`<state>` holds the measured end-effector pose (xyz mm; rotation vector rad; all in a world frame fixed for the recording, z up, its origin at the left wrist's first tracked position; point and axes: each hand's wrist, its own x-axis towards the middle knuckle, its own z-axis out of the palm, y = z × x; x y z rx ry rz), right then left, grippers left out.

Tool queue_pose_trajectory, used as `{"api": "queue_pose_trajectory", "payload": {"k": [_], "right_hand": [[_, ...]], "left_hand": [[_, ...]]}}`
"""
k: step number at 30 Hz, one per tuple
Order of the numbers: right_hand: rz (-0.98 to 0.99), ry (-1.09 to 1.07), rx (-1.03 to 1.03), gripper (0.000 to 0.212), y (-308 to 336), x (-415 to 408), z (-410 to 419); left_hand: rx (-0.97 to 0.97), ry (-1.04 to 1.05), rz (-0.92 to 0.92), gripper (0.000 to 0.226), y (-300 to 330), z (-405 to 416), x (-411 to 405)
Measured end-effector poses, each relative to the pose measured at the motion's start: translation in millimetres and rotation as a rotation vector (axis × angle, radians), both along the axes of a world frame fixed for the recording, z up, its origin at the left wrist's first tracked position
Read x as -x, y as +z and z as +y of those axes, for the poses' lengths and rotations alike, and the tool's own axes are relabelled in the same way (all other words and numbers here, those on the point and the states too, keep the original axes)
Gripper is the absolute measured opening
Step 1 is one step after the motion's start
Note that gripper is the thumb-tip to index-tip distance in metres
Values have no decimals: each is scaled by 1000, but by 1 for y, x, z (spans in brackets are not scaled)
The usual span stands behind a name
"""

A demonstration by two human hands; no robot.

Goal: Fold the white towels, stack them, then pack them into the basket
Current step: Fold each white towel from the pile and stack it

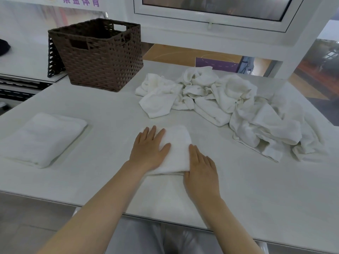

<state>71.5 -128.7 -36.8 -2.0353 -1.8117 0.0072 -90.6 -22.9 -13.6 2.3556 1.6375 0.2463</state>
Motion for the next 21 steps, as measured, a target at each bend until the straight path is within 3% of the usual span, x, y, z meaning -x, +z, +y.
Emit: {"api": "queue_pose_trajectory", "payload": {"k": [4,7,12,17,21], "right_hand": [[-86,40,222,65,22,-5,3],[138,187,489,74,66,-17,6],[406,268,366,64,104,-6,44],[-12,223,283,55,53,17,97],[46,138,341,63,26,2,98]], "left_hand": [[-9,9,17,64,-4,0,2],[-34,1,30,62,-6,1,1],[-71,0,39,58,-7,1,-1],[-45,-2,-22,54,-5,-1,1],[-25,-13,-41,53,-5,1,1]]}}
